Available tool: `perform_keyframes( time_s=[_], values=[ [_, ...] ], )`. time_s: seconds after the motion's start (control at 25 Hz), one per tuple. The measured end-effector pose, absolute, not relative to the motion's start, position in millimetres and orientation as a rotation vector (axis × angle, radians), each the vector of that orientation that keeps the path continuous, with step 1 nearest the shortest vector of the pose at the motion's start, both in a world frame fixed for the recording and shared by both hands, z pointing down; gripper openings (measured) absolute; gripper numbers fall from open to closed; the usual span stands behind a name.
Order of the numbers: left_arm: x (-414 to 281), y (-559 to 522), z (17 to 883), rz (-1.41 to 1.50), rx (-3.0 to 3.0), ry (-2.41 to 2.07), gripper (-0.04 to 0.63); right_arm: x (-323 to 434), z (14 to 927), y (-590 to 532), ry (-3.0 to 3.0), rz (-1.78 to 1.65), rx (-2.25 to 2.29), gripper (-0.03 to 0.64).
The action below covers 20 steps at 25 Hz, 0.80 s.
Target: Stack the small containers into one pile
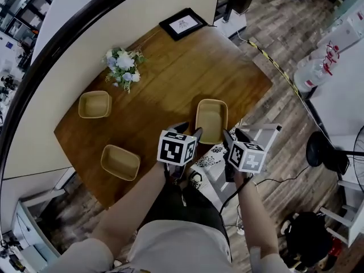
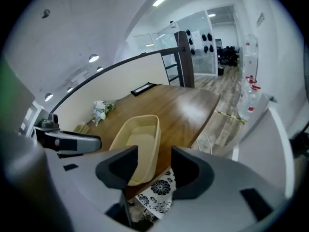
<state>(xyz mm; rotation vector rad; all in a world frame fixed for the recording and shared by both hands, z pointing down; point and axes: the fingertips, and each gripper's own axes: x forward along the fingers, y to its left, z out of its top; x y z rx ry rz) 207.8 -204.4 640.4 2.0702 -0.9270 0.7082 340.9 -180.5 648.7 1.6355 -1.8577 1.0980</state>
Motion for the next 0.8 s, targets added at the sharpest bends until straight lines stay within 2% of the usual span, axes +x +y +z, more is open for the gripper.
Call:
perform_keyframes(
  time_s=[0.2,0.28,0.4,0.52,0.8],
  values=[
    [218.0,-203.1,666.6,0.735,2.042,-0.894,0.141,336.6,675.8,-178.3,-1.842,1.127,1.59,0.211],
    [218.9,-203.2,675.2,0.731,2.017,-0.903,0.088,336.9,682.4,-179.2,-1.84,1.141,1.59,0.183],
    [221.2,-201.4,680.0,0.701,1.996,-0.891,0.055,335.1,684.6,-179.5,-1.856,1.151,1.578,0.13],
    [224.2,-198.5,675.3,0.694,2.007,-0.862,0.045,330.3,680.4,-177.7,-1.871,1.138,1.551,0.048],
    [213.2,-195.0,619.4,0.613,2.09,-0.9,0.039,319.1,625.1,-173.8,-1.949,1.075,1.604,0.044]
  ],
)
